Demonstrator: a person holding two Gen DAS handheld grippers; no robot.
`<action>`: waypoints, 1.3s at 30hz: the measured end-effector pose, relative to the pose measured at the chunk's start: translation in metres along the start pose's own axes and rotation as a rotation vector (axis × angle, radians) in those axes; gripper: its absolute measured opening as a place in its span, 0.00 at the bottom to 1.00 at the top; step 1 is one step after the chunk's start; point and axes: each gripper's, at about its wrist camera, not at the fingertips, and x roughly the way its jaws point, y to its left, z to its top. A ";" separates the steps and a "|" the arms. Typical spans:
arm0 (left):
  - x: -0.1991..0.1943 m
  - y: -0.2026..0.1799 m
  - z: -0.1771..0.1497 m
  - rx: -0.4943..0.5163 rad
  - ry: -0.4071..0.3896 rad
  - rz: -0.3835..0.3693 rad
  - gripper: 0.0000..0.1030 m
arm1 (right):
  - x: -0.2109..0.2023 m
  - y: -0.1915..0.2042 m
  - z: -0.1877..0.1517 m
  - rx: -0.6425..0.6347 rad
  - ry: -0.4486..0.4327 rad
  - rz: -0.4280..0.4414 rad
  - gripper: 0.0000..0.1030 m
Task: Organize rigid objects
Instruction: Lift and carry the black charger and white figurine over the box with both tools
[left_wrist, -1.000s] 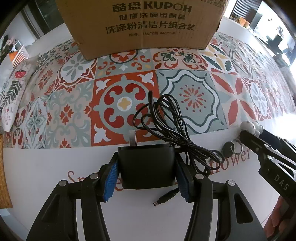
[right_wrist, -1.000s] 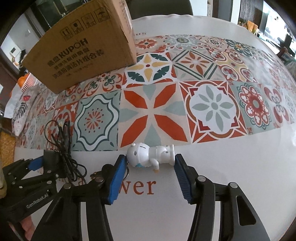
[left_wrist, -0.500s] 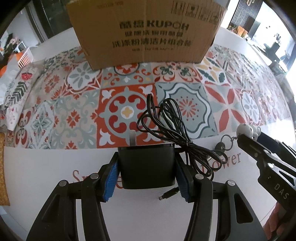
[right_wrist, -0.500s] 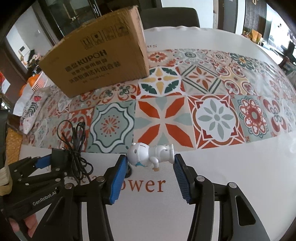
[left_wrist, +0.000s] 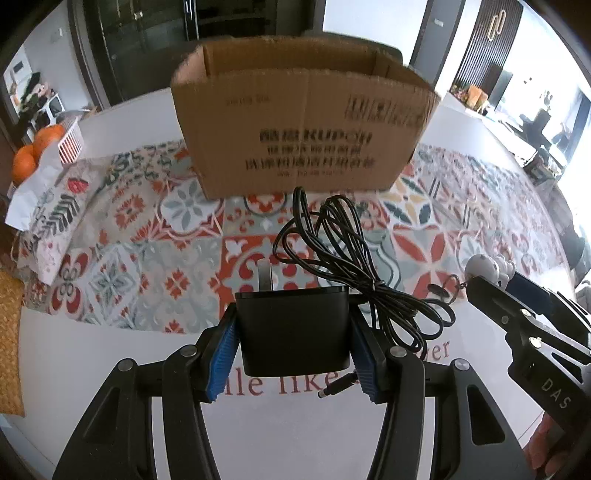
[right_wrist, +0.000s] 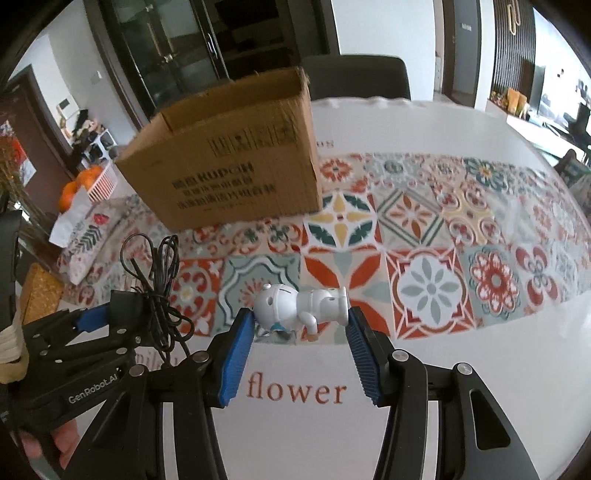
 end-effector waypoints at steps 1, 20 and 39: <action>-0.003 0.001 0.003 -0.002 -0.010 -0.003 0.53 | -0.002 0.001 0.003 -0.001 -0.009 0.003 0.51; -0.050 0.016 0.054 -0.003 -0.170 0.006 0.53 | -0.039 0.029 0.060 -0.051 -0.181 0.043 0.51; -0.083 0.030 0.109 -0.008 -0.286 0.011 0.53 | -0.059 0.048 0.122 -0.090 -0.311 0.072 0.51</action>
